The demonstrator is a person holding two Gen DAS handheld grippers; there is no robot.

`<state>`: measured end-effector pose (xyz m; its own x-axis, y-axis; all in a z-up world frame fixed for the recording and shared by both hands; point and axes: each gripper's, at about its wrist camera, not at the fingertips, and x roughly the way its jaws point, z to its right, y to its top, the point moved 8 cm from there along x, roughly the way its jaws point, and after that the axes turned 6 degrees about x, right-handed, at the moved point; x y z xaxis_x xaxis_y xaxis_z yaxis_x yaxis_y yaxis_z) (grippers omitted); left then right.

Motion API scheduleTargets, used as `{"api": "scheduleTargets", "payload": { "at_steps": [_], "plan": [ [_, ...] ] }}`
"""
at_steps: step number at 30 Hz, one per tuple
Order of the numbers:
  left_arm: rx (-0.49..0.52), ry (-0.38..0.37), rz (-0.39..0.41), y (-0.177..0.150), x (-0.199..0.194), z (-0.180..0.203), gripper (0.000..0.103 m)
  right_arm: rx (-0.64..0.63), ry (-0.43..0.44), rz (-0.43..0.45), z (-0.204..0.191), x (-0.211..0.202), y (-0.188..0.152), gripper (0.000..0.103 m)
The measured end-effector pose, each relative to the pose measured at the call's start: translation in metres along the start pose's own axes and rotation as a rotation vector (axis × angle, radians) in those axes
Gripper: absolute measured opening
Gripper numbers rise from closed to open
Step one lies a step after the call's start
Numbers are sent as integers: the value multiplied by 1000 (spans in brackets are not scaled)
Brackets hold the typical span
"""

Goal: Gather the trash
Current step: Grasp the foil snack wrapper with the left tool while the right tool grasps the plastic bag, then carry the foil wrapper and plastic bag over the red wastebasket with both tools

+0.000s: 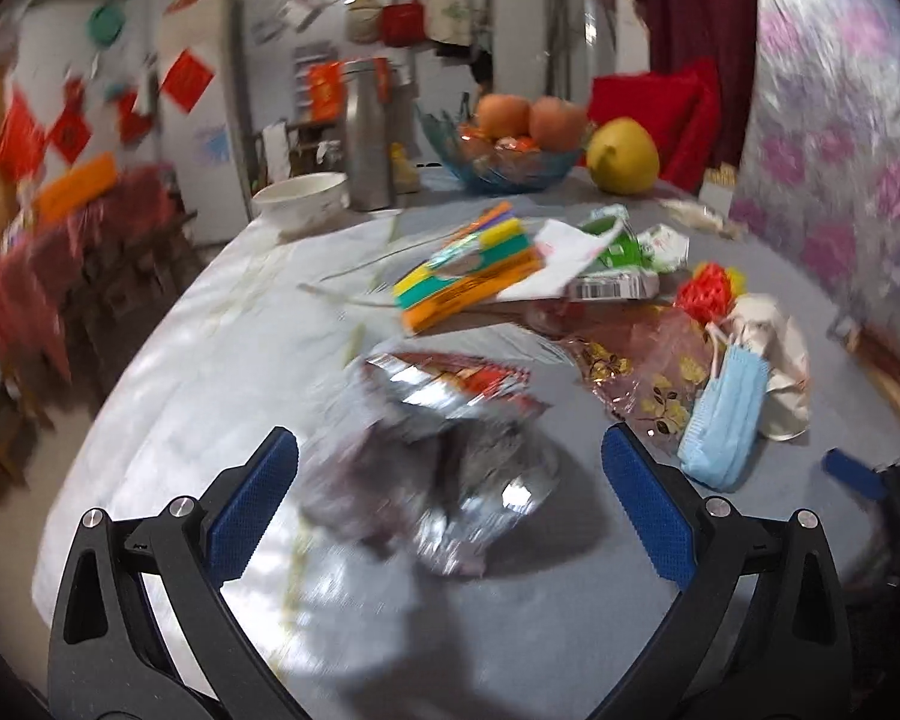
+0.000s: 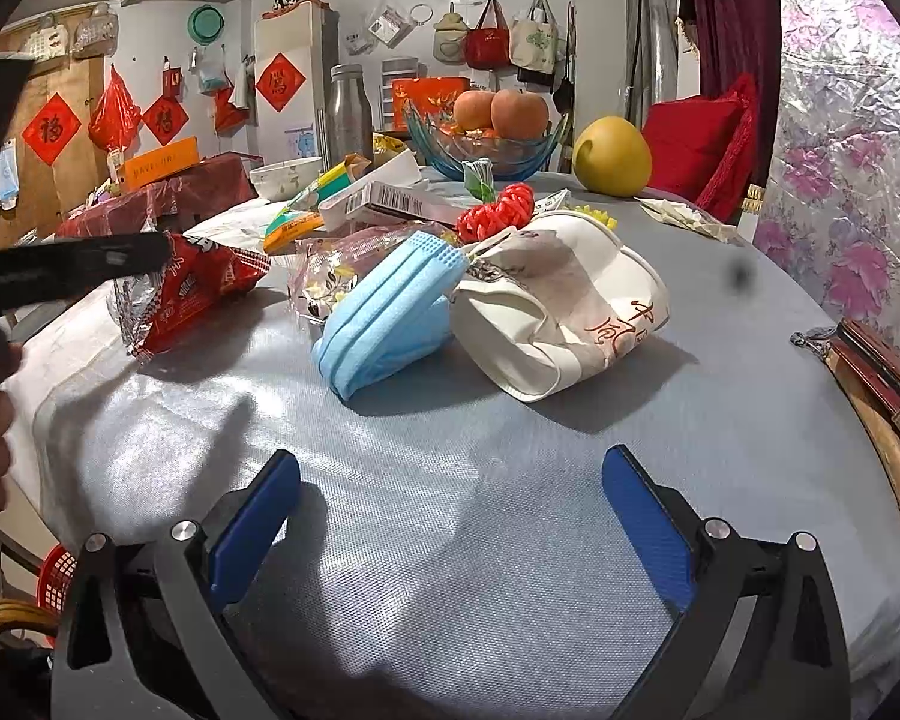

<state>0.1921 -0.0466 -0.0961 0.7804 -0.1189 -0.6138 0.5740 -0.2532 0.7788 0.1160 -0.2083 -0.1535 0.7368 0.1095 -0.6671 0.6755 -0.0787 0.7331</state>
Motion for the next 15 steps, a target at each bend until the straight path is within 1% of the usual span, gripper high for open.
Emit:
{"api": "scheduleTargets", "payload": {
  "at_steps": [1, 2, 3, 4, 5, 6, 8, 9, 12, 15],
  "plan": [
    [15, 26, -15, 2, 11, 3, 97, -1, 0, 0, 0, 0, 0, 99],
    [16, 39, -28, 2, 19, 3, 95, -2, 2, 0, 0, 0, 0, 99],
    [6, 33, -34, 2, 25, 5, 80, -3, 3, 0, 0, -1, 0, 99],
    [-1, 12, -32, 2, 25, 6, 62, -5, 5, 1, 0, -1, 0, 99],
    [-10, -18, -22, 3, 24, 8, 58, -5, 6, 1, 1, 0, 1, 99],
    [-20, -44, -6, 2, 19, 9, 57, -5, 6, 1, 0, -1, 1, 99],
    [-32, -61, 47, 6, 7, 8, 54, -6, 6, 2, 0, -1, 0, 99],
    [-31, -67, 56, 7, 3, 9, 52, -6, 6, 2, 0, -1, 0, 99],
    [-67, -145, 70, 8, -14, 9, 52, -6, 5, 3, 0, -1, 1, 99],
    [-97, -174, 107, 11, -32, 4, 53, -6, 5, 4, 0, -1, 0, 99]
  ]
}}
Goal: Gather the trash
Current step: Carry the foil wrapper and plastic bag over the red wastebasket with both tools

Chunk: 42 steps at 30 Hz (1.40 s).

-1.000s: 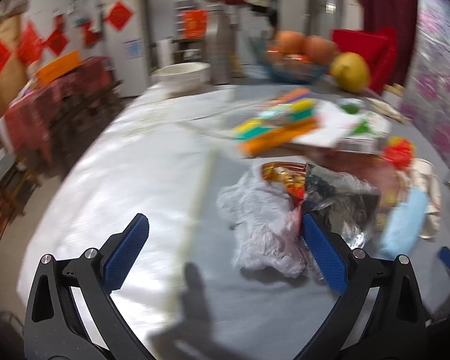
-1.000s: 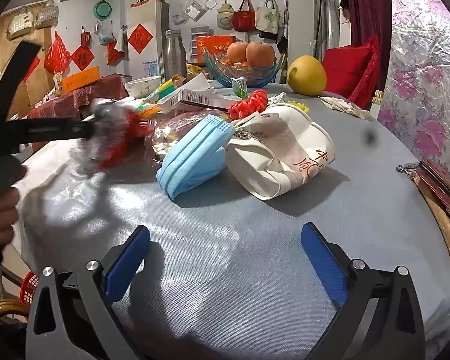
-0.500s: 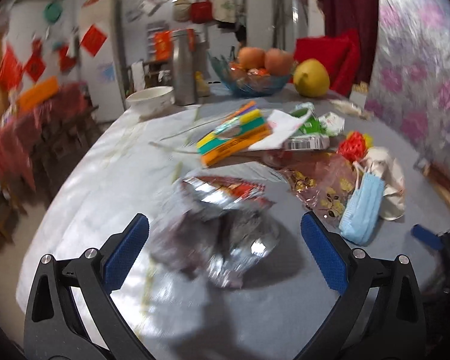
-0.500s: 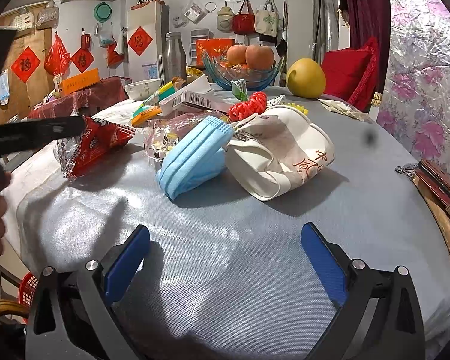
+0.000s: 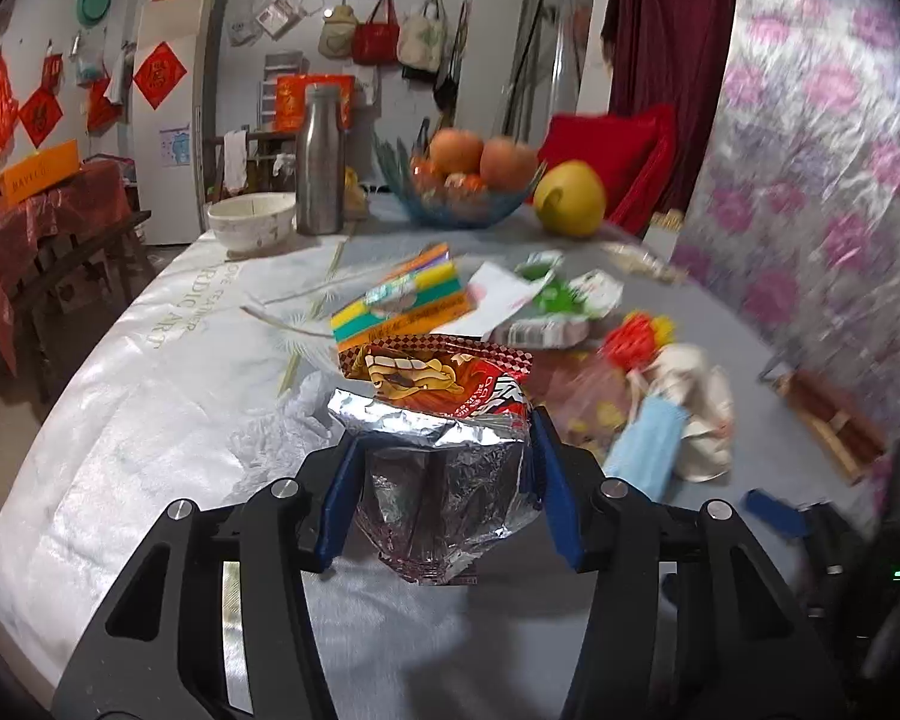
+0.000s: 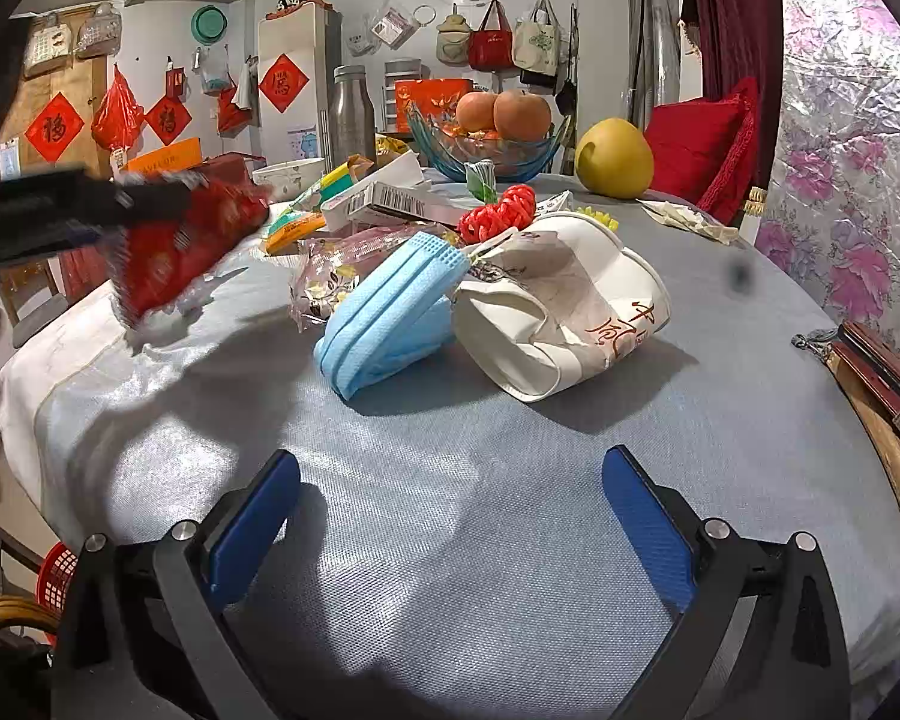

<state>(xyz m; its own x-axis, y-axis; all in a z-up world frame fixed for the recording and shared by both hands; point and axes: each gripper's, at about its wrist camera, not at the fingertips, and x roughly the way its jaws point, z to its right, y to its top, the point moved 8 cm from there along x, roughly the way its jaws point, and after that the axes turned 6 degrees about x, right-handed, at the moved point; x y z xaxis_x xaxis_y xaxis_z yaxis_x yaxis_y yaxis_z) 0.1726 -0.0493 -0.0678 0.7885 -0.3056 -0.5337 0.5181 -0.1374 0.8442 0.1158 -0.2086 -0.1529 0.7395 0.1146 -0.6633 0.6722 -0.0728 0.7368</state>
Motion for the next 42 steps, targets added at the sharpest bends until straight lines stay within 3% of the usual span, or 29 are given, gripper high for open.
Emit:
{"api": "scheduleTargets", "payload": {
  "at_steps": [7, 16, 22, 25, 32, 38, 39, 42],
  "plan": [
    [-60, 6, 57, 17, -42, -25, 53, -1, 0, 0, 0, 0, 0, 99],
    [-92, 147, 101, -1, -103, -87, 53, -3, 7, -4, -2, -4, -2, 98],
    [-135, 226, 62, -31, -136, -135, 53, 114, 185, 23, -13, -24, 9, 98],
    [-138, 285, 30, -50, -146, -153, 53, 74, 231, 52, -36, -32, 23, 98],
    [-170, 337, -62, -98, -158, -185, 53, -37, 373, -22, -127, -7, 53, 98],
    [-222, 351, -96, -130, -173, -214, 53, -81, 361, -113, -183, 36, 64, 97],
    [-231, 349, -99, -133, -176, -219, 53, -80, 350, -127, -190, 45, 65, 96],
    [-260, 338, -115, -143, -182, -235, 53, -98, 330, -169, -207, 68, 64, 78]
  ]
}}
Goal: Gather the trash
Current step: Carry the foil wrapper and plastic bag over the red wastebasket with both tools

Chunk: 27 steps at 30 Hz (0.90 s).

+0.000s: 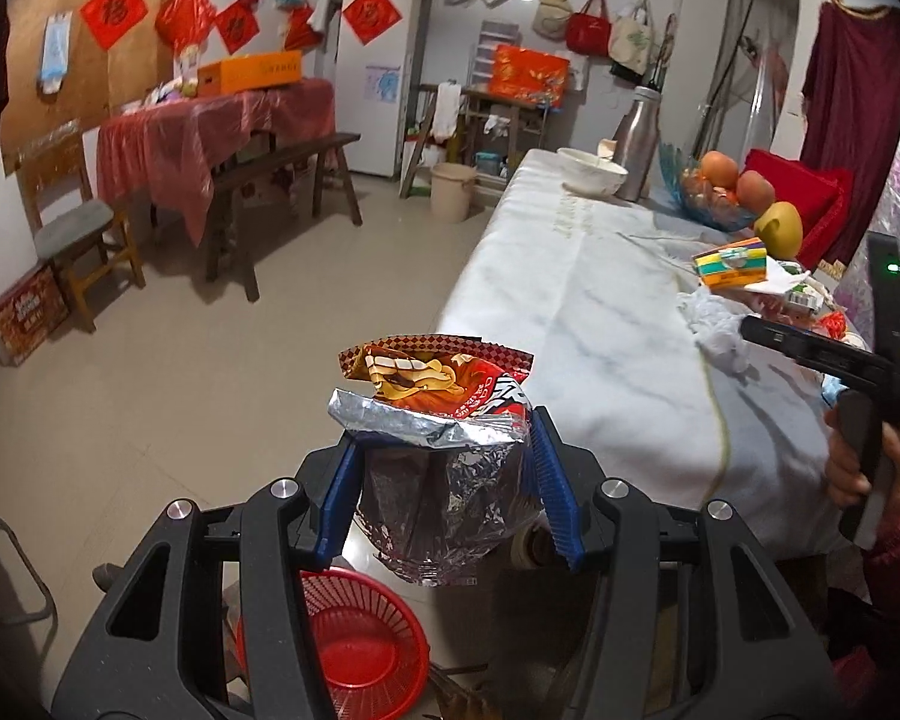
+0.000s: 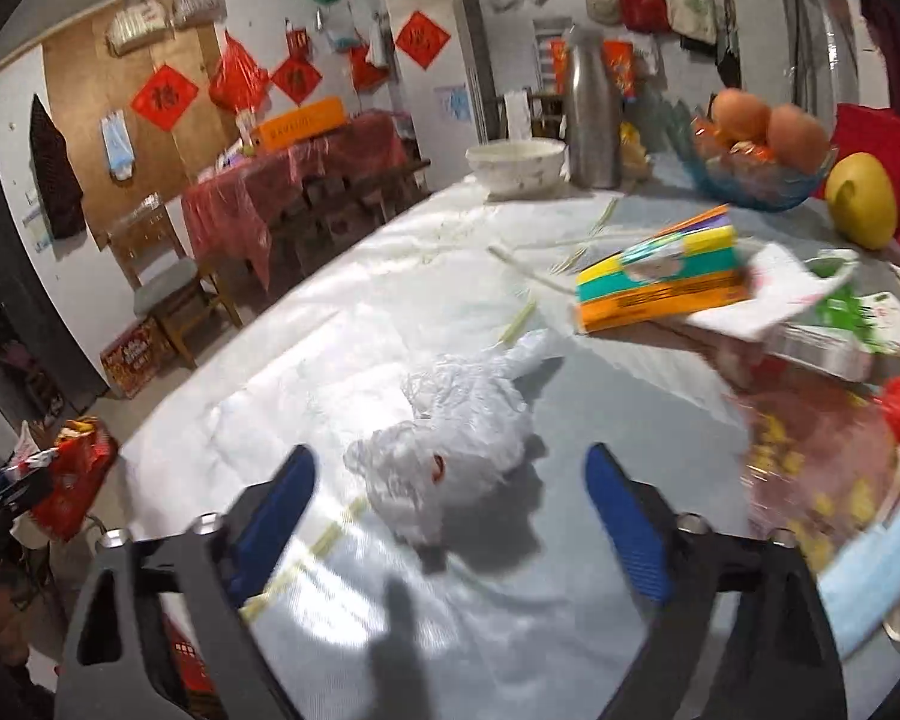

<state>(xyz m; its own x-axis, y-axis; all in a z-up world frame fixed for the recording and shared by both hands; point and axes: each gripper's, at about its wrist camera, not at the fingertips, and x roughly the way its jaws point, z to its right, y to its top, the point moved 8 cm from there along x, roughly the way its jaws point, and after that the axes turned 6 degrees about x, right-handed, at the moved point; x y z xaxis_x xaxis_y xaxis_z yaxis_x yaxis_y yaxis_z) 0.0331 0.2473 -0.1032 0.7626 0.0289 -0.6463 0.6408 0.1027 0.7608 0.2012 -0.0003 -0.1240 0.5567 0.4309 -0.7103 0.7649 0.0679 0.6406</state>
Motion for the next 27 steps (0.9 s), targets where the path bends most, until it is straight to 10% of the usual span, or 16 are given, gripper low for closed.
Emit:
{"api": "scheduleTargets", "payload": {
  "at_steps": [2, 4, 27],
  "plan": [
    [-1, 5, -5, -3, -1, -8, 53, 3, -7, -34, -2, 12, -2, 40],
    [0, 12, -9, -7, -2, -17, 53, 25, 35, -46, -5, 14, -3, 24],
    [-54, 19, -286, -137, 23, -78, 56, -116, 317, 31, -133, -97, -25, 21]
  ]
}}
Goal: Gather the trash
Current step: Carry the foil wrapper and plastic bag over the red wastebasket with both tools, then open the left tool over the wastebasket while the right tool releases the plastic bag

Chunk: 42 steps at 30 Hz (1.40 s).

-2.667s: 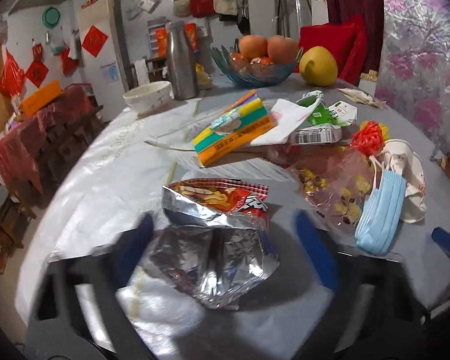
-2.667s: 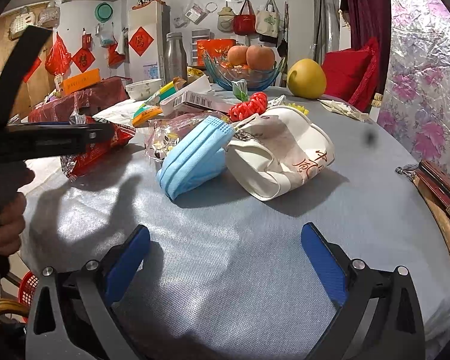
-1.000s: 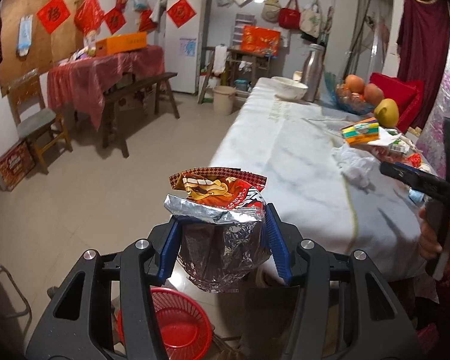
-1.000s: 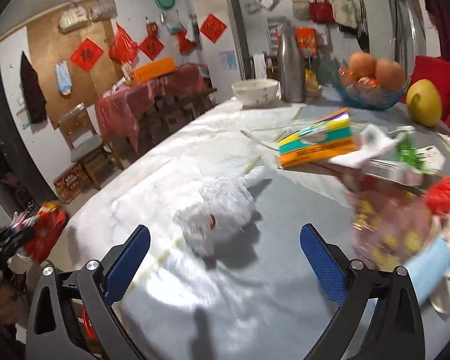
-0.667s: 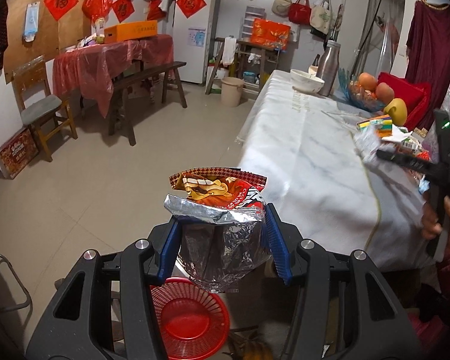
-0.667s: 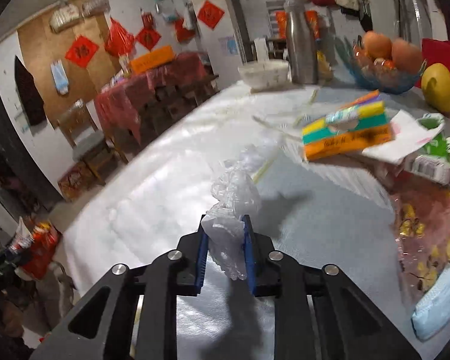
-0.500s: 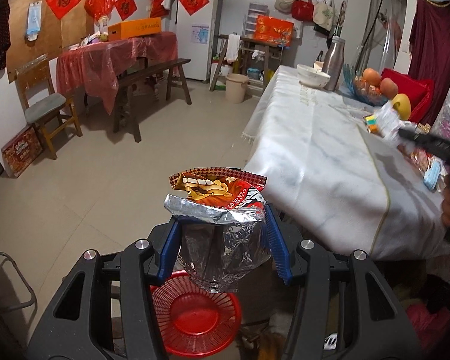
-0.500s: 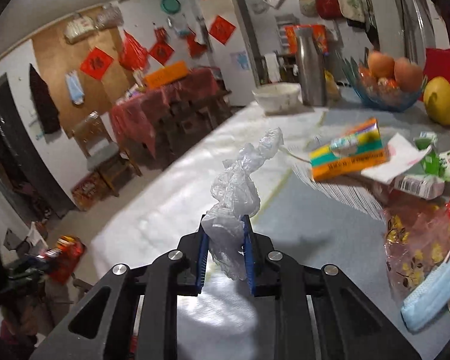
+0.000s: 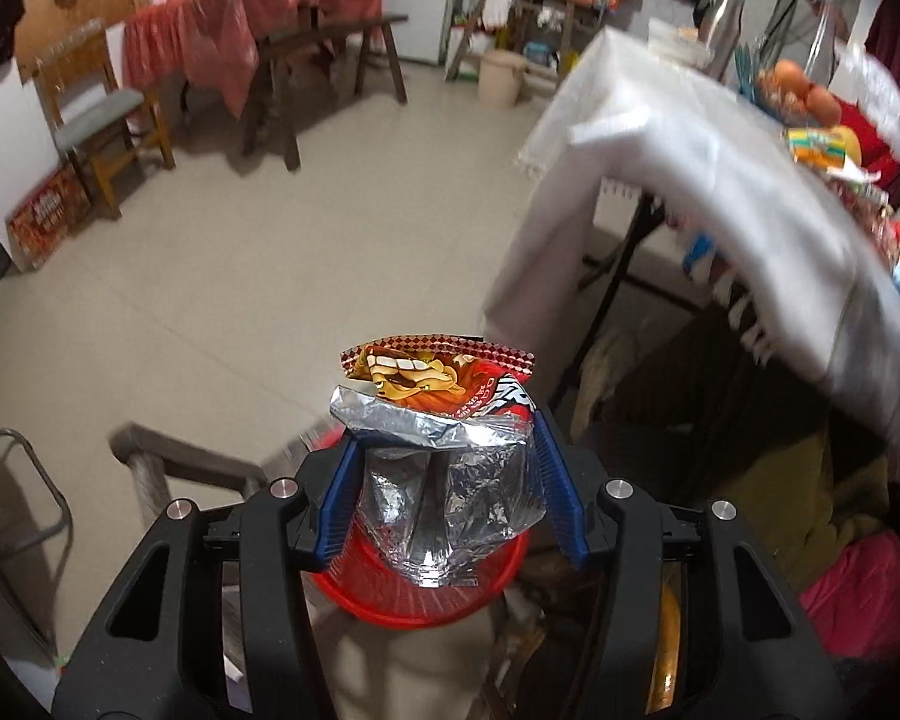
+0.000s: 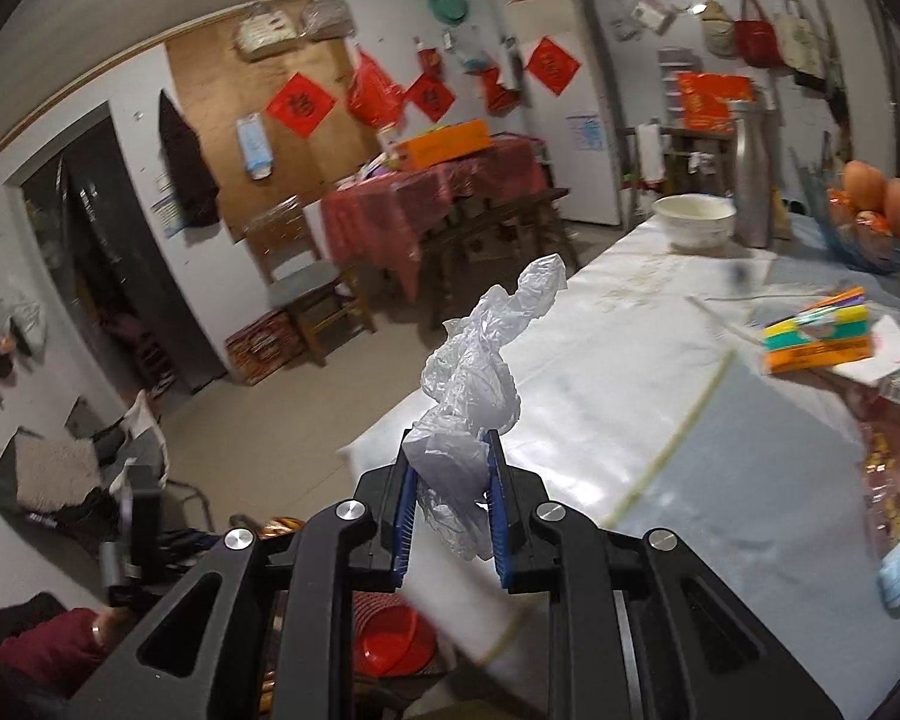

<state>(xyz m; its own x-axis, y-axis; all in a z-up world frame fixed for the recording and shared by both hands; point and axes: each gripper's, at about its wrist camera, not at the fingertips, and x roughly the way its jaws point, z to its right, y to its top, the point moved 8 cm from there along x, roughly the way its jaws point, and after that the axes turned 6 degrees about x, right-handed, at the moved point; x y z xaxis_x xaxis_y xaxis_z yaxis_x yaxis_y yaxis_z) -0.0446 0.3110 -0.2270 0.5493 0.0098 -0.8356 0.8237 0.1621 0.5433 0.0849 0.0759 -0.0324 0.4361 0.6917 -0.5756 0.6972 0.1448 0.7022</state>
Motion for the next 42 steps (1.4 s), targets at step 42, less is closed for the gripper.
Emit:
{"api": "scheduleTargets", "payload": {
  "at_steps": [42],
  "plan": [
    [-188, 305, 143, 23, -65, -115, 96, -298, 197, -661, -162, 174, -189, 48]
  ]
}}
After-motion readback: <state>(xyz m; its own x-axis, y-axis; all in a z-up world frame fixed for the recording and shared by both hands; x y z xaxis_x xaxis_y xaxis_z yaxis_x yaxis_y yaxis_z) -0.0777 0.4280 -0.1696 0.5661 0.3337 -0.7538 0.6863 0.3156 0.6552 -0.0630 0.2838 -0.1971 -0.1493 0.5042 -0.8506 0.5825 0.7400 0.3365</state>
